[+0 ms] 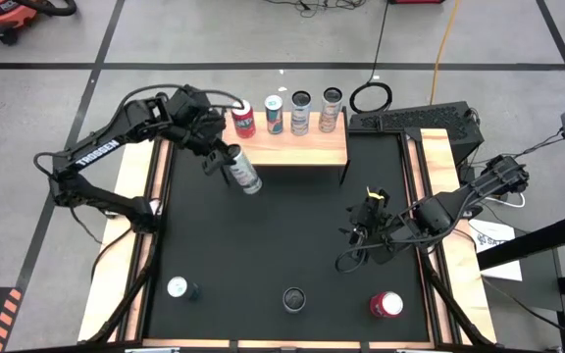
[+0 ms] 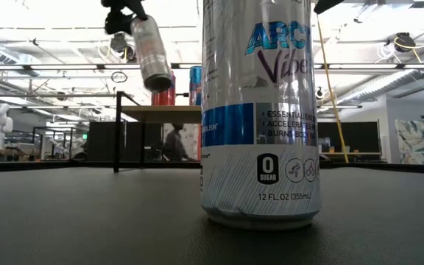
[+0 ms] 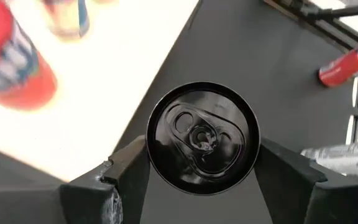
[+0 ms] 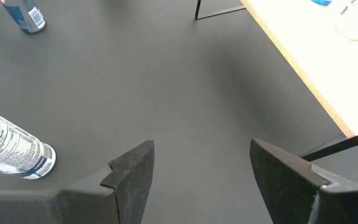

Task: Place canned beverage on shelf
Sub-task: Put the white-yellow soda can on the shelf aligned with the other white-yellow soda can

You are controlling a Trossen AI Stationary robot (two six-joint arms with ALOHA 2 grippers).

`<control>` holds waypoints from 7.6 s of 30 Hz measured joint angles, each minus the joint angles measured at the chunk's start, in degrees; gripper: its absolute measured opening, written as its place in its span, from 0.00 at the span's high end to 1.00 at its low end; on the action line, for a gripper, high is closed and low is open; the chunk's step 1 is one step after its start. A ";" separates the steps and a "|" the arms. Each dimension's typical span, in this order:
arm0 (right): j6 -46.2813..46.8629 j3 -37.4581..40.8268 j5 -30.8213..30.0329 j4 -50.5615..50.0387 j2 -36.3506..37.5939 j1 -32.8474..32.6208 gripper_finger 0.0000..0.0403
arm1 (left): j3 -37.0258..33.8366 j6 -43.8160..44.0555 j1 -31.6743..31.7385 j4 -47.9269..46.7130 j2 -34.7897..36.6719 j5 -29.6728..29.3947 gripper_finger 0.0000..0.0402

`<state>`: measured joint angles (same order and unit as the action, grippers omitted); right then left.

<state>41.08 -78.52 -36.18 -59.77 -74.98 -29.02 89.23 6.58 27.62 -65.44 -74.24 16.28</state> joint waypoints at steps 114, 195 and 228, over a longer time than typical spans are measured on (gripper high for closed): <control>0.24 0.02 0.22 0.02 -0.04 -0.04 0.39 | 10.62 -16.06 0.10 8.18 -15.94 -15.84 0.16; -48.87 0.04 16.06 51.51 -11.97 38.24 0.39 | 10.58 -16.26 0.00 -12.26 3.79 -14.45 0.16; -45.24 0.04 31.02 64.35 -19.78 45.37 0.39 | 10.58 -16.34 0.00 -12.28 3.79 -14.49 0.16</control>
<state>-4.16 -78.48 -5.17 4.58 -94.76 16.35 99.81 -9.76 27.62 -77.71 -70.46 1.78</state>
